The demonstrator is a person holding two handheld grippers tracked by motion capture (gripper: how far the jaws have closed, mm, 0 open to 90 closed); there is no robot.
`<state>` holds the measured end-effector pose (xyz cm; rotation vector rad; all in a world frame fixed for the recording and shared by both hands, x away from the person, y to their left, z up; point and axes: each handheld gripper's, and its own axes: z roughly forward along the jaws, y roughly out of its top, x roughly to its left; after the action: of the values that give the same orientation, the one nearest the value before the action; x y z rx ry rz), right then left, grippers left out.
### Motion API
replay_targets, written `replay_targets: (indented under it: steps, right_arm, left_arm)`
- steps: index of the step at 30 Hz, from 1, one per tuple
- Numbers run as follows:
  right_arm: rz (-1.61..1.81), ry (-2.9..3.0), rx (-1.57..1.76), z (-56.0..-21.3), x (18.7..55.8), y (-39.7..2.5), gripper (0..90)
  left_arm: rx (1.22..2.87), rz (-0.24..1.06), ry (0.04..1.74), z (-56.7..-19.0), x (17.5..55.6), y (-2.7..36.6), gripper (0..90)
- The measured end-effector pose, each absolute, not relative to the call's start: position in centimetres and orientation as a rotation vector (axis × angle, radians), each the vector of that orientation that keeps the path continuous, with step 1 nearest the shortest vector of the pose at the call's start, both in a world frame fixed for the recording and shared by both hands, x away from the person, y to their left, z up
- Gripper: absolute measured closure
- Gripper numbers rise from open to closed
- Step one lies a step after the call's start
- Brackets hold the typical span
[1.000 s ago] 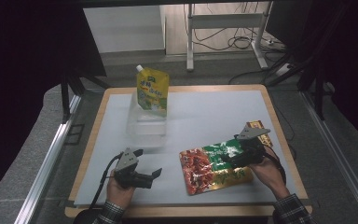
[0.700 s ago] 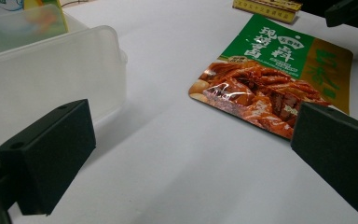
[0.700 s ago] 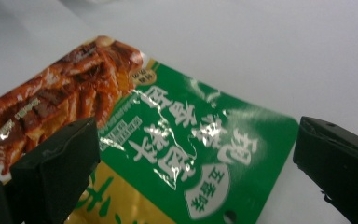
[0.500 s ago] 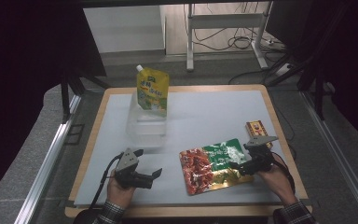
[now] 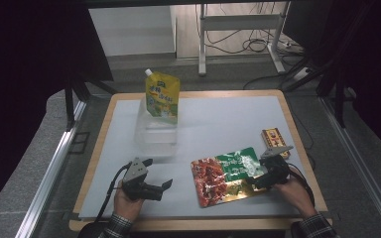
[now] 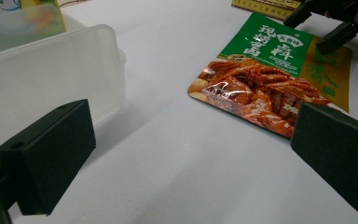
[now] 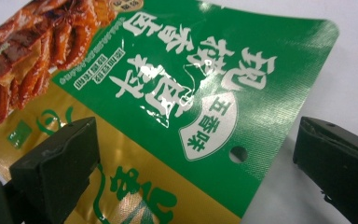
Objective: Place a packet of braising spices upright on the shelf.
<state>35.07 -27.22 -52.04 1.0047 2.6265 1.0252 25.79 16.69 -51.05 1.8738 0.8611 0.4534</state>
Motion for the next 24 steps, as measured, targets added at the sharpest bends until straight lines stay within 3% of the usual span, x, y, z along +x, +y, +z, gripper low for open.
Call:
replay_targets:
  steps: [24]
  right_arm:
    - [1.118, 2.677, 1.032, -51.26, 34.67, -26.52, 1.8]
  left_arm:
    - [1.876, 0.445, 0.856, -51.11, 25.80, 16.57, 0.0]
